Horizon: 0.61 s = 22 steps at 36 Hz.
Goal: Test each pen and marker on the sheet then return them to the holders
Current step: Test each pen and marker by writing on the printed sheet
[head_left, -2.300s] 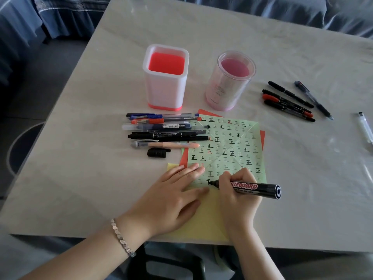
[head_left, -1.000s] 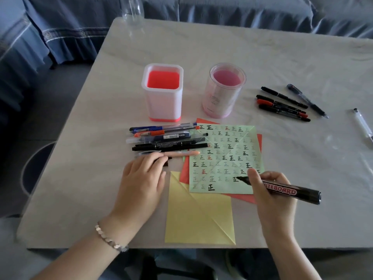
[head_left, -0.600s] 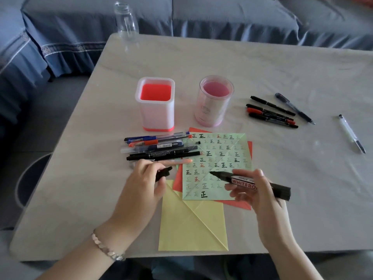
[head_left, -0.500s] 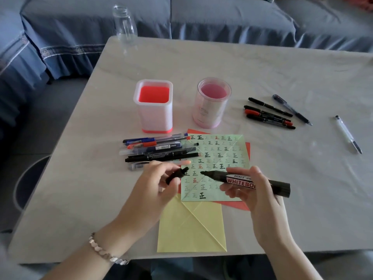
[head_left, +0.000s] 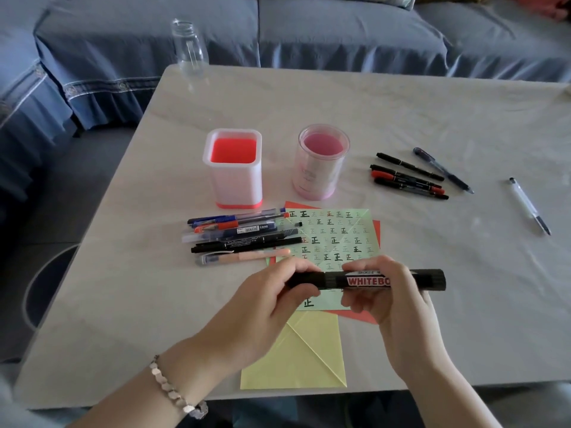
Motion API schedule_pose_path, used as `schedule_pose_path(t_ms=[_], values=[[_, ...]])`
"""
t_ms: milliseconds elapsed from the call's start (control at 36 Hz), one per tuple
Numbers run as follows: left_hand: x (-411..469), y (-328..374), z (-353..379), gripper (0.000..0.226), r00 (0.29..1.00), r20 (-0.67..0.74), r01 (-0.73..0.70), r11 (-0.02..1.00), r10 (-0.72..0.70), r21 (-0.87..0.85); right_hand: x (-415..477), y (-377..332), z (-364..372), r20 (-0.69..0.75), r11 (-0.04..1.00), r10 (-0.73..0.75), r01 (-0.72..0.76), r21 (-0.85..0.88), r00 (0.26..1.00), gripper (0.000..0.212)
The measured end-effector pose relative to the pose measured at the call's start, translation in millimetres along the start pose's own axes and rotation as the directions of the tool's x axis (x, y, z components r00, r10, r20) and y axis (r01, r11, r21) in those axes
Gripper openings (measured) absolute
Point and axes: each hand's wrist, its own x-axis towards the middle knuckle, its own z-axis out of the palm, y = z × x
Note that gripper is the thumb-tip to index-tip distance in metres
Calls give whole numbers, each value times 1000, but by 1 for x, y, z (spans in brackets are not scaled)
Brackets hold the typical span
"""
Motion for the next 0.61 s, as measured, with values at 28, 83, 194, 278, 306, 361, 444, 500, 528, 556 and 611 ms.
schedule_pose_path(t_ms=[28,83,194,278,306,361,444,500,528,556,611], values=[[1,1,1,10,1000,26,1,1000,-1,4,1,0,0,-19,1000,13,-12,22,1000,30],[5,4,3,14,999,51,10,999,-9,-30,3,-2,2,-62,998,8,-4,59,998,32],[18,19,7,16,999,33,26,989,-21,-143,7,-11,4,-108,983,-107,121,134,988,24],[26,27,8,16,997,66,52,981,-40,-186,10,-17,-1,-115,970,-185,200,137,976,25],[28,30,9,19,995,85,67,976,-50,-209,12,-17,-2,-112,966,-185,202,161,976,25],[34,34,9,21,987,137,110,968,-80,-227,14,-14,-6,-112,957,-169,191,220,979,26],[48,37,9,23,958,262,146,986,-121,-81,19,-7,-16,-70,963,-126,139,233,990,25],[56,36,11,25,925,359,111,992,-127,65,20,-6,-23,-23,986,-106,108,124,994,25],[60,35,13,25,913,389,86,990,-122,109,21,-7,-27,-5,993,-103,103,62,995,27],[62,34,15,23,910,399,60,988,-112,141,23,-7,-31,6,995,-100,100,6,995,32],[68,27,18,19,931,358,1,979,-76,204,28,-8,-38,21,991,-87,88,-105,996,42]])
